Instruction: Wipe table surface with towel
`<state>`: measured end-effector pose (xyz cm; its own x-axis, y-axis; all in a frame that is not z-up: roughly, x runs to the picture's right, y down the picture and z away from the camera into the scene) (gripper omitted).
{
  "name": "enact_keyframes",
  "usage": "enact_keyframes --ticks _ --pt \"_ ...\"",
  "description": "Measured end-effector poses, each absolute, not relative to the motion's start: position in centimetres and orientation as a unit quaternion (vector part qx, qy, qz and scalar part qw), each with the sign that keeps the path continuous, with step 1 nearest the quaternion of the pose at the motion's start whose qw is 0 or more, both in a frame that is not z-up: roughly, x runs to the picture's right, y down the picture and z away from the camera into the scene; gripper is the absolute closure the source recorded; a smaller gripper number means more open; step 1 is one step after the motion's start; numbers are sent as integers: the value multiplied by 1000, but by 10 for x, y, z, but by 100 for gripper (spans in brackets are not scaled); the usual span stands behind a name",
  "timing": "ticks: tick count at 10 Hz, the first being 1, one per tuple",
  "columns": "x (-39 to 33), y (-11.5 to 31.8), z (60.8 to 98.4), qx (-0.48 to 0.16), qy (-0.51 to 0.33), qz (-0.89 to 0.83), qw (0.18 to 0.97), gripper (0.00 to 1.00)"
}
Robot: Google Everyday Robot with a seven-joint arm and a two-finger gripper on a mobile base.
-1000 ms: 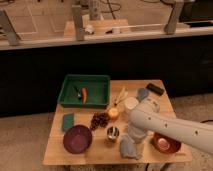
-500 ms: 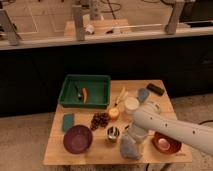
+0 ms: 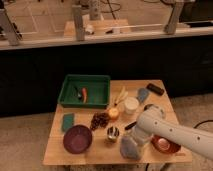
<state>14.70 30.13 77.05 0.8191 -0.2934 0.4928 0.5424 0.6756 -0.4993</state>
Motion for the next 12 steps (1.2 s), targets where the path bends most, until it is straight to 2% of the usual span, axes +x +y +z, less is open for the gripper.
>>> enact_keyframes --ticks 3,10,12 --pt "141 305 775 -335 -191 -244 890 21" --pt "118 302 768 -339 -221 -260 877 90" --pt "114 302 768 -342 -217 -262 876 100"
